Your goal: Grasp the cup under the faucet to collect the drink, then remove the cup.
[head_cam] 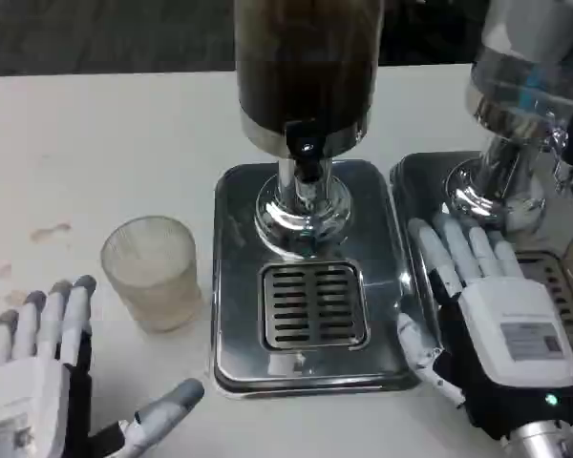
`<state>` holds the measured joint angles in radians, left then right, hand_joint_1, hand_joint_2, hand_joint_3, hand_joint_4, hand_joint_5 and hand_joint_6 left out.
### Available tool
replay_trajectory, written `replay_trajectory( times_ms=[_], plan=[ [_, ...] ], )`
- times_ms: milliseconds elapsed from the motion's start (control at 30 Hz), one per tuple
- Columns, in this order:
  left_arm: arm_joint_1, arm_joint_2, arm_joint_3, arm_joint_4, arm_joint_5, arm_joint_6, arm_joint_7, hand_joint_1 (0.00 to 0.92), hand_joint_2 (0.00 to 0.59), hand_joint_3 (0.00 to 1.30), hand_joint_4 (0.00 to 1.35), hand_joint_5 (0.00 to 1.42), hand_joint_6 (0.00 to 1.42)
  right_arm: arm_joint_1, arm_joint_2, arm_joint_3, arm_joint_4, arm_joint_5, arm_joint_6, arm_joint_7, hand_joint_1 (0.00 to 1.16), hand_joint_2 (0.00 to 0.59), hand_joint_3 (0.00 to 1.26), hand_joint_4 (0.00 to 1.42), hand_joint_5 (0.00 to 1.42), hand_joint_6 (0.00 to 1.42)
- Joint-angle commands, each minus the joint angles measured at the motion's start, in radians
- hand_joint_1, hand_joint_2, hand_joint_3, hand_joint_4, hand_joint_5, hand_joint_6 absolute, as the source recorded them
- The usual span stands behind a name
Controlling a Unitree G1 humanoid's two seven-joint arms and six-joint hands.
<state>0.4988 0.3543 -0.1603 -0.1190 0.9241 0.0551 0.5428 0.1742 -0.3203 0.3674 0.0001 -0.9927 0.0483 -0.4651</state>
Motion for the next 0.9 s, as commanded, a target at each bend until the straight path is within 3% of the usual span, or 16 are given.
replay_trajectory(
  times_ms=[33,900],
  plan=[
    [-0.002,-0.003,0.001,-0.009,0.000,0.002,-0.007,0.000,0.076,0.00,0.00,0.00,0.00,-0.002,0.003,-0.004,0.001,0.009,0.005,0.005,0.02,0.555,0.05,0.00,0.00,0.00],
    [-0.016,0.004,0.007,-0.003,-0.010,-0.004,-0.011,0.000,0.072,0.00,0.00,0.00,0.00,0.002,0.017,-0.001,0.003,0.014,0.016,-0.004,0.02,0.555,0.05,0.00,0.00,0.00]
  ],
)
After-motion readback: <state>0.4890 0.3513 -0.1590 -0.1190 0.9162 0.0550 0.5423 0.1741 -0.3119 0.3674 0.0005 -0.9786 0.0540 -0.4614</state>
